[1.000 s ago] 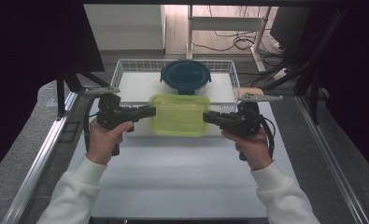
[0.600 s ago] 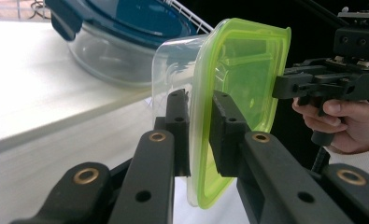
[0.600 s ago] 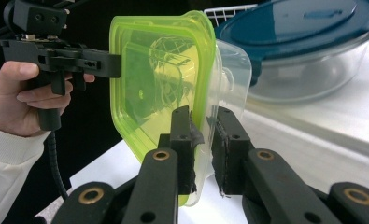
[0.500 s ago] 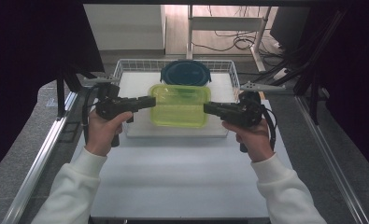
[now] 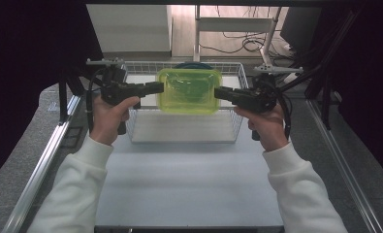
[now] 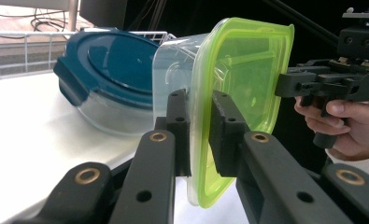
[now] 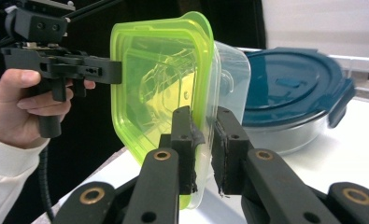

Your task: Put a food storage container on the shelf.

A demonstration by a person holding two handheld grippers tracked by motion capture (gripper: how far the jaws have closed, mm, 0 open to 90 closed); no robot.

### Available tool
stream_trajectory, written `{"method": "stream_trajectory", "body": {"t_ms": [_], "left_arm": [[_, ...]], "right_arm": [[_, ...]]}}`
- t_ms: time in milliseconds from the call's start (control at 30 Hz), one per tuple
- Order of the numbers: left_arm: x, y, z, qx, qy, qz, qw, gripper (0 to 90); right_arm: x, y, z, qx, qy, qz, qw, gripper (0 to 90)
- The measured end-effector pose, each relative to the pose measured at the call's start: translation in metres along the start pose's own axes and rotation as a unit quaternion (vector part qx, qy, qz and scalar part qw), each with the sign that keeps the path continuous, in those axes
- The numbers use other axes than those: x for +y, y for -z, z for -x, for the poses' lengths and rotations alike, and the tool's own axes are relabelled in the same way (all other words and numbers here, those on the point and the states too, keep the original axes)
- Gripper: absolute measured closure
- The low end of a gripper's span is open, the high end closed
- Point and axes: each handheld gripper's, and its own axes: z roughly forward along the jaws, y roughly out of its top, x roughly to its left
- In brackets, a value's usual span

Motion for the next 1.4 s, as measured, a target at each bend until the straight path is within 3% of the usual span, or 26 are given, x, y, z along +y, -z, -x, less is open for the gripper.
{"method": "stream_trajectory", "body": {"t_ms": [400, 567, 700, 833, 1100, 1300, 1400], "left_arm": [[0.042, -0.015, -0.012, -0.005, 0.006, -0.009, 0.9999, 79.9], [0.056, -0.028, -0.023, -0.007, 0.024, -0.019, 0.9995, 79.8], [0.060, -0.040, -0.034, -0.008, 0.052, -0.030, 0.9981, 79.8], [0.063, -0.051, -0.045, -0.001, 0.075, -0.046, 0.9961, 79.7], [0.066, -0.061, -0.064, -0.013, 0.123, -0.038, 0.9916, 78.2], [0.064, -0.071, -0.080, -0.016, 0.162, -0.036, 0.9861, 73.5], [0.063, -0.073, -0.084, -0.019, 0.166, -0.034, 0.9854, 72.1]], "right_arm": [[0.034, -0.006, 0.022, -0.005, -0.022, 0.010, 0.9997, 79.1], [0.048, -0.010, 0.033, -0.011, -0.038, 0.002, 0.9992, 79.0], [0.052, -0.018, 0.049, -0.016, -0.067, -0.013, 0.9976, 78.7], [0.051, -0.027, 0.063, -0.019, -0.109, -0.030, 0.9935, 78.5], [0.054, -0.043, 0.083, -0.018, -0.159, -0.041, 0.9862, 74.6], [0.055, -0.055, 0.096, -0.017, -0.207, -0.047, 0.9770, 70.6], [0.053, -0.058, 0.102, -0.009, -0.236, -0.040, 0.9708, 68.7]]}}
